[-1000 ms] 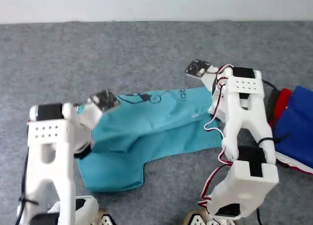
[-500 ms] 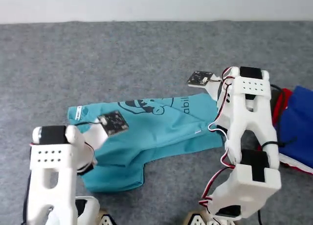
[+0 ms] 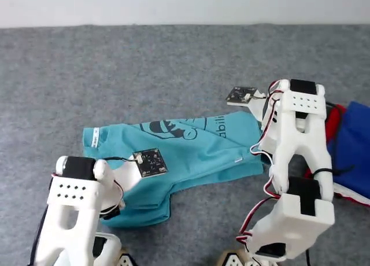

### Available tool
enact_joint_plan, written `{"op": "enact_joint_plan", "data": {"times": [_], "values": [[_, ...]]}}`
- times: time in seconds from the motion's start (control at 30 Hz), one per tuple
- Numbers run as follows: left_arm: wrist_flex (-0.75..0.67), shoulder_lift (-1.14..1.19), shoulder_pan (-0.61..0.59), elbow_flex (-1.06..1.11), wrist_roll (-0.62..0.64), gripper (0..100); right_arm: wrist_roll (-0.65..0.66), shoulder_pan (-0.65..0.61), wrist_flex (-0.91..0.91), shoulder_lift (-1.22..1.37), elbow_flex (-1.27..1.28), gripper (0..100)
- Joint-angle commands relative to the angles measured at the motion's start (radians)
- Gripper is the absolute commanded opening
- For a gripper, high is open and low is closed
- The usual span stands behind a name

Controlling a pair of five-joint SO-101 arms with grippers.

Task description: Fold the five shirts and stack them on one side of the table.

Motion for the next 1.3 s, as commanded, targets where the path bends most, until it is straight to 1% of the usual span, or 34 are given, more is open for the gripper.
{"op": "enact_joint_plan", "data": {"times": [0.0,0.07,0.1,0.13,0.27,0.4,0.43,0.5,0.6,0.7,0.73,0.83,0.97,1.07,1.17,1.27], "values": [[0.026,-0.018,-0.043,-0.091,0.074,18,0.006,0.007,0.051,-0.018,-0.020,15.2],[0.028,-0.018,-0.069,-0.125,0.100,21,0.006,0.010,0.090,-0.019,-0.020,25.5],[0.028,-0.018,-0.083,-0.137,0.104,22,0.006,0.010,0.105,-0.019,-0.020,29.3],[0.028,-0.018,-0.098,-0.147,0.107,22,0.006,0.012,0.117,-0.019,-0.020,30.8],[0.028,-0.018,-0.147,-0.205,0.106,23,0.005,0.012,0.140,-0.022,-0.072,28.8],[0.015,-0.014,-0.187,-0.320,0.109,23,0.003,0.021,0.136,-0.044,-0.199,26.4],[0.003,-0.014,-0.192,-0.343,0.110,22,-0.006,0.019,0.134,-0.044,-0.242,25.3],[-0.021,-0.011,-0.204,-0.374,0.126,22,-0.068,0.012,0.114,-0.033,-0.333,21.5],[-0.135,-0.009,-0.212,-0.367,0.215,14,-0.229,-0.033,0.039,0.008,-0.410,11.8],[-0.315,-0.009,-0.209,-0.302,0.344,3,-0.399,-0.110,-0.054,0.065,-0.420,2.2],[-0.381,-0.008,-0.209,-0.268,0.384,1,-0.445,-0.136,-0.085,0.090,-0.420,0.5],[-0.532,-0.008,-0.209,-0.148,0.459,2,-0.545,-0.194,-0.162,0.177,-0.422,0.9],[-0.667,-0.008,-0.209,-0.004,0.480,2,-0.606,-0.234,-0.268,0.292,-0.423,0.9],[-0.741,-0.006,-0.210,0.079,0.480,2,-0.615,-0.229,-0.349,0.367,-0.423,0.9],[-0.784,-0.006,-0.210,0.130,0.480,2,-0.620,-0.214,-0.384,0.415,-0.423,0.9],[-0.786,-0.006,-0.212,0.134,0.480,2,-0.620,-0.209,-0.384,0.424,-0.425,0.9]]}}
